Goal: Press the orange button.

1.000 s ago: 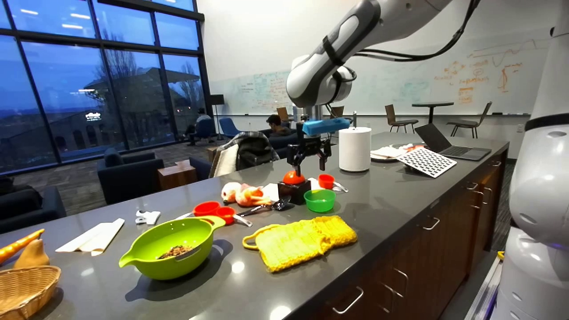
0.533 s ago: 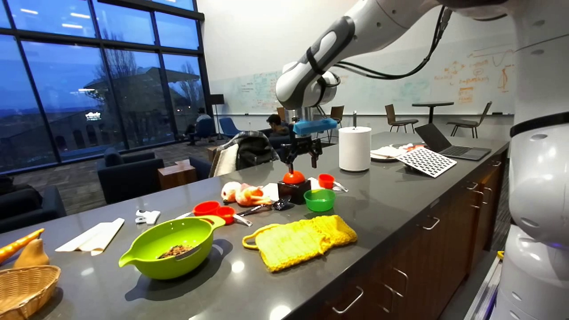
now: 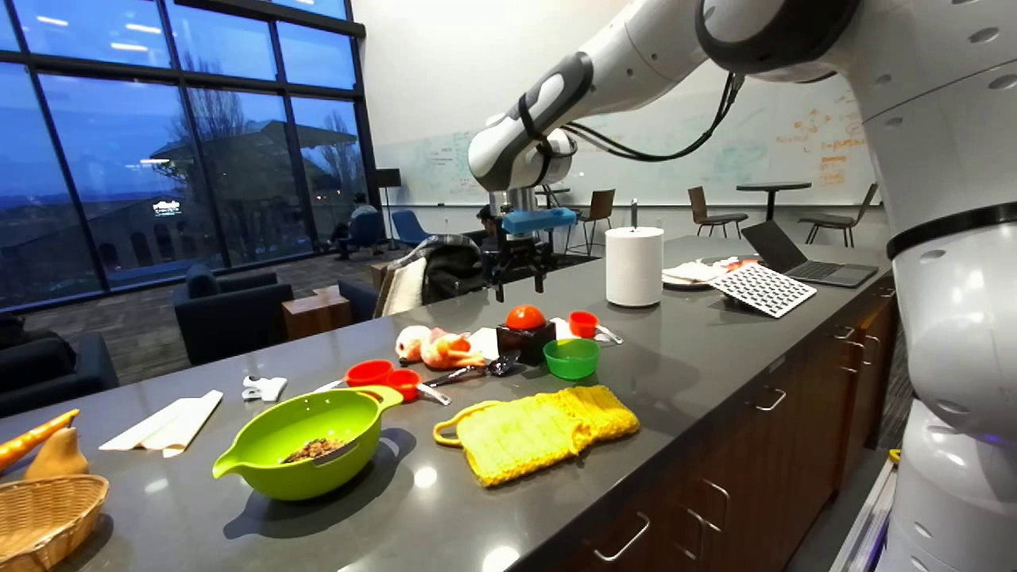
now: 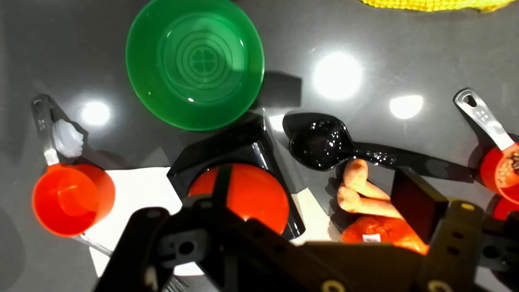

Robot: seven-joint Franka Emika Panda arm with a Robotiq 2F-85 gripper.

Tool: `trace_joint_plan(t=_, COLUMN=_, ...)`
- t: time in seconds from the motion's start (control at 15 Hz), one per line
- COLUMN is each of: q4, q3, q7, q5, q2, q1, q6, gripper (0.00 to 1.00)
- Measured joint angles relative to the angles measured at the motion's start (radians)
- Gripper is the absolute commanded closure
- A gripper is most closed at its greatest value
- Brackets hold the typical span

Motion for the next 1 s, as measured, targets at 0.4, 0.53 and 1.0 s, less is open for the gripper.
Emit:
trace_joint_plan(t=0.4, q4=0.195, q3=-0.008, q7=-0.022, q5=0.000, q2=0.124, q1=-0.003, q6=-0.061, gripper=0.00)
trace_joint_plan(t=0.53, q4=0.253, q3=-0.010, q7=-0.029, q5=0.000, q2=0.159, q1=-0.006, q6=-0.081, gripper=0.26)
trace_joint_plan(t=1.0, q4=0.396, q3=-0.016, q7=-0.035, q5=0.000, q2=0.233, q1=-0.021, q6=-0.124, gripper=0.78)
